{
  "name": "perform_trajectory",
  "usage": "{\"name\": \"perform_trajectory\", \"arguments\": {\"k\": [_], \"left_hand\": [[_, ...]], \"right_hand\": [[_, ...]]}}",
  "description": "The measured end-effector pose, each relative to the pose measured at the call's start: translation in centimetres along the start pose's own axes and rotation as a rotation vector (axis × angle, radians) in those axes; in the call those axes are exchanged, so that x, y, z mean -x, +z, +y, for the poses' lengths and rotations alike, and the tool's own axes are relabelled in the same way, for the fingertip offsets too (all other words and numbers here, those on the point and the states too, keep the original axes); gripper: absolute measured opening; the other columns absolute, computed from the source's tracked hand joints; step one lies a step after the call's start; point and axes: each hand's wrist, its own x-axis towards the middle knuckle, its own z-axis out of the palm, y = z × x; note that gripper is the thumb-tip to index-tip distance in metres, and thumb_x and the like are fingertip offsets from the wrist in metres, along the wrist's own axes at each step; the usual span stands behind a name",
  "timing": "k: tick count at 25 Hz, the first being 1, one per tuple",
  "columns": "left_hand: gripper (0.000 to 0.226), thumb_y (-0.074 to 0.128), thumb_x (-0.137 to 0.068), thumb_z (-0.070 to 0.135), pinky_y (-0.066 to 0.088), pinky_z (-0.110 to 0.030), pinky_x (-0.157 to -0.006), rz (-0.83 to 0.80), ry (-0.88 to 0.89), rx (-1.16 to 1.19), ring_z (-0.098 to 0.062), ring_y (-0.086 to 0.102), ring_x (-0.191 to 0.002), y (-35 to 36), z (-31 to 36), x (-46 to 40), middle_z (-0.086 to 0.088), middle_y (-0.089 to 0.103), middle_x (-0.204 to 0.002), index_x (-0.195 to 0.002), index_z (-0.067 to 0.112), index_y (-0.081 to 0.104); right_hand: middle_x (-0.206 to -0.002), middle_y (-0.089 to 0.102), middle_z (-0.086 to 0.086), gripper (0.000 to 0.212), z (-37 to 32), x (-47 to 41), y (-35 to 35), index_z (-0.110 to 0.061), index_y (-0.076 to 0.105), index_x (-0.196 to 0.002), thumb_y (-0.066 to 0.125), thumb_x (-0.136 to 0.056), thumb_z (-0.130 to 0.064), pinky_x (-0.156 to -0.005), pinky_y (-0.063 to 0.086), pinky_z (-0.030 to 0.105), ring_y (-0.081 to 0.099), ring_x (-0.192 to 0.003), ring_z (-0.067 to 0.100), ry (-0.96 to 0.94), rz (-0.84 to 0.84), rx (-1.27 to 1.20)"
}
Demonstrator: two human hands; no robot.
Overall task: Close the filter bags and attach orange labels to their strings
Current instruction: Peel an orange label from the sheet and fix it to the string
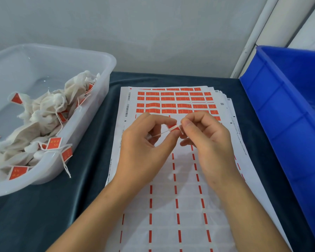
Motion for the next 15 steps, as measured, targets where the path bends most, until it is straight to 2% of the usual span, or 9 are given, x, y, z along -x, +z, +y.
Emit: {"name": "perform_trajectory", "arguments": {"k": [2,6,9,11,15], "left_hand": [[0.009,0.078,-0.093,0.028,0.048,-0.017,-0.065,-0.009,-0.049,0.075,-0.013,0.060,-0.081,-0.02,-0.04,-0.03,0.021,0.066,-0.084,-0.102,0.030,0.076],[0.009,0.070,-0.098,0.025,0.060,-0.036,-0.074,-0.029,-0.131,0.201,-0.022,0.069,-0.087,-0.11,-0.30,-0.25,0.009,0.074,-0.090,-0.100,0.030,0.077],[0.006,0.075,-0.095,0.028,0.054,-0.023,-0.067,-0.029,-0.139,0.161,-0.014,0.063,-0.078,-0.05,-0.21,-0.30,0.013,0.072,-0.086,-0.097,0.033,0.078],[0.005,0.077,-0.094,0.032,0.056,-0.028,-0.066,-0.032,-0.146,0.141,-0.016,0.064,-0.079,-0.02,-0.22,-0.26,0.011,0.073,-0.087,-0.098,0.034,0.078],[0.007,0.078,-0.093,0.035,0.061,-0.043,-0.075,-0.062,-0.173,0.139,-0.023,0.071,-0.090,-0.13,-0.22,-0.35,0.011,0.075,-0.092,-0.100,0.035,0.079]], "right_hand": [[-0.091,0.073,-0.006,0.010,-0.03,0.02,-0.03,-0.021,0.070,-0.099,0.062,-0.103,-0.019,-0.071,0.059,0.021,0.072,-0.090,0.016,-0.013,-0.005,0.013],[-0.092,0.073,-0.006,0.008,0.00,0.07,0.08,-0.021,0.070,-0.101,0.062,-0.103,-0.020,-0.073,0.060,0.023,0.071,-0.090,0.018,-0.033,-0.018,0.051],[-0.093,0.073,-0.002,0.007,0.05,0.07,0.04,-0.017,0.070,-0.101,0.063,-0.102,-0.018,-0.077,0.061,0.028,0.071,-0.091,0.021,-0.049,-0.033,0.039],[-0.092,0.073,-0.001,0.007,0.08,0.10,-0.03,-0.015,0.069,-0.101,0.063,-0.102,-0.016,-0.077,0.061,0.028,0.072,-0.090,0.020,-0.058,-0.030,0.021],[-0.094,0.072,-0.007,0.006,0.08,0.12,0.01,-0.020,0.070,-0.100,0.064,-0.101,-0.019,-0.079,0.061,0.027,0.070,-0.095,0.015,-0.078,-0.019,0.071]]}}
